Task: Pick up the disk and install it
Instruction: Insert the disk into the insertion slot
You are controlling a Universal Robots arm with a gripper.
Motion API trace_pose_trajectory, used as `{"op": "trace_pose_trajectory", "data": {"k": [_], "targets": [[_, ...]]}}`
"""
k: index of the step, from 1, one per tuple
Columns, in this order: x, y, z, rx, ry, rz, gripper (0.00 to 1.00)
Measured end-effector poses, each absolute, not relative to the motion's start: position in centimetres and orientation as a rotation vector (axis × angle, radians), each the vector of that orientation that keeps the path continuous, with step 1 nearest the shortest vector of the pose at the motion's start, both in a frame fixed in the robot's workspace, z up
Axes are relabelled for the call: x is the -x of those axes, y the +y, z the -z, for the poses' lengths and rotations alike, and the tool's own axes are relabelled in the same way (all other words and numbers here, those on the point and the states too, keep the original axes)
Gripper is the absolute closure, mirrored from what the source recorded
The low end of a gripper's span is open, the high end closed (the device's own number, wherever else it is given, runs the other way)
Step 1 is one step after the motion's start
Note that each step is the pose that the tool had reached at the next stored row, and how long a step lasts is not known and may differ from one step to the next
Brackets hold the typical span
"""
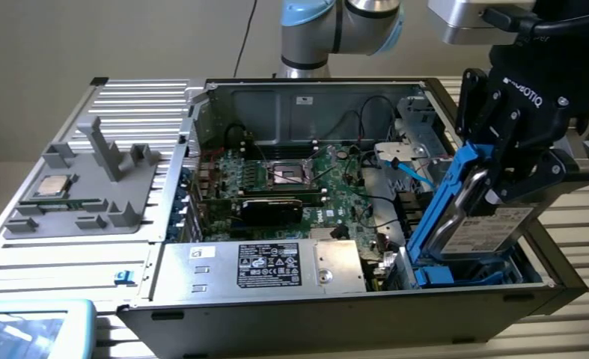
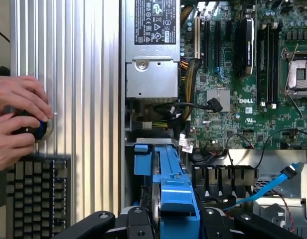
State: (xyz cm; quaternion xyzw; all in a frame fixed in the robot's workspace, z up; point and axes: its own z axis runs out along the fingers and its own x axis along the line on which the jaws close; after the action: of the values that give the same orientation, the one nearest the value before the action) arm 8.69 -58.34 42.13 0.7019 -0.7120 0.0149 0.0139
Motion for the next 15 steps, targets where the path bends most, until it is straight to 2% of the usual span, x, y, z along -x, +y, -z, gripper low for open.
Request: {"op": "trace_pose_trajectory", "data": {"k": [15], "targets": [[-8.68,-58.34,-41.45,-2.189,-2.219,-0.041,0.63]]}}
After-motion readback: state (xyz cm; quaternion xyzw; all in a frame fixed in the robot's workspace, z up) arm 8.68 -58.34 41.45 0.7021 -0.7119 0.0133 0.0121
